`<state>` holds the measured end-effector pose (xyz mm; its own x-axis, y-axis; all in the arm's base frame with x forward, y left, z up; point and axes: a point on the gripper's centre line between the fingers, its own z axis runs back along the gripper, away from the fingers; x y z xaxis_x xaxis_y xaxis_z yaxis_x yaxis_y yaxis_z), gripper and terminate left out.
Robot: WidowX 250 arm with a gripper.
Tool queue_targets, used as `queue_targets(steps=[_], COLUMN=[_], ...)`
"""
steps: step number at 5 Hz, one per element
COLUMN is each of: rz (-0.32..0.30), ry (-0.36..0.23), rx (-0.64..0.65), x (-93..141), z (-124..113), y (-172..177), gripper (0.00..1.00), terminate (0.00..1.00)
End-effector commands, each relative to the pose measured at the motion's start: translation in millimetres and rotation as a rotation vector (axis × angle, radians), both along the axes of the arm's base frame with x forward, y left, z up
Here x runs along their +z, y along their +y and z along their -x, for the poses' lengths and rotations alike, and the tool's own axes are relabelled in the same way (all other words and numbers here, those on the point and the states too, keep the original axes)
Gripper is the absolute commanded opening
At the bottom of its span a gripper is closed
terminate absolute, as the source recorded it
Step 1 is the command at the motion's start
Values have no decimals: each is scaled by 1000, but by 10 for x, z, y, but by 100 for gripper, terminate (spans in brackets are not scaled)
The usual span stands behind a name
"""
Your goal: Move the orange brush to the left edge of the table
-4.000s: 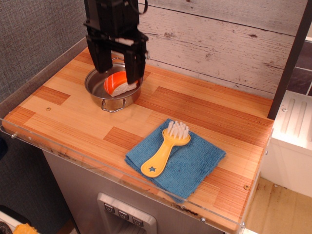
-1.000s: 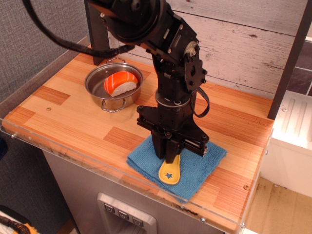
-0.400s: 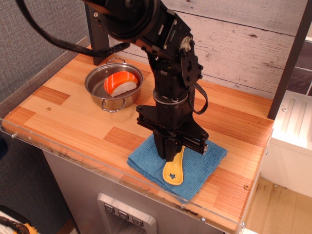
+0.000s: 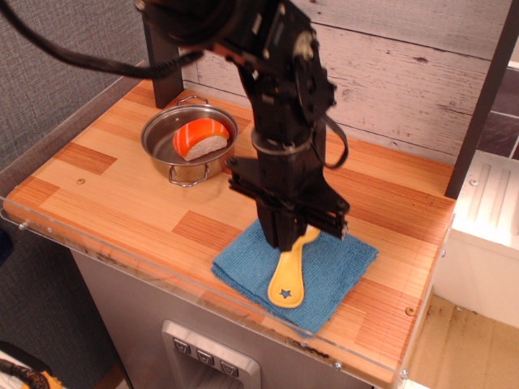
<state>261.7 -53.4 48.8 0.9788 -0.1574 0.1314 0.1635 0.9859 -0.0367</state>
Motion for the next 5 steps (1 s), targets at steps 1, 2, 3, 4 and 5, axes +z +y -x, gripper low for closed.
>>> queue_targets(steps=[1,2,3,4,5], rz=[35,45,26,0,-13], ry=[-62,5,53,86,93], rx=[-14,45,115,180,197], x=[259,65,-65,-162,-184], z=[-43,-108,-108,-101,-106], y=[122,53,-36,-98,-130], gripper=[0,100,100,100,100], terminate=[0,0,0,0,0])
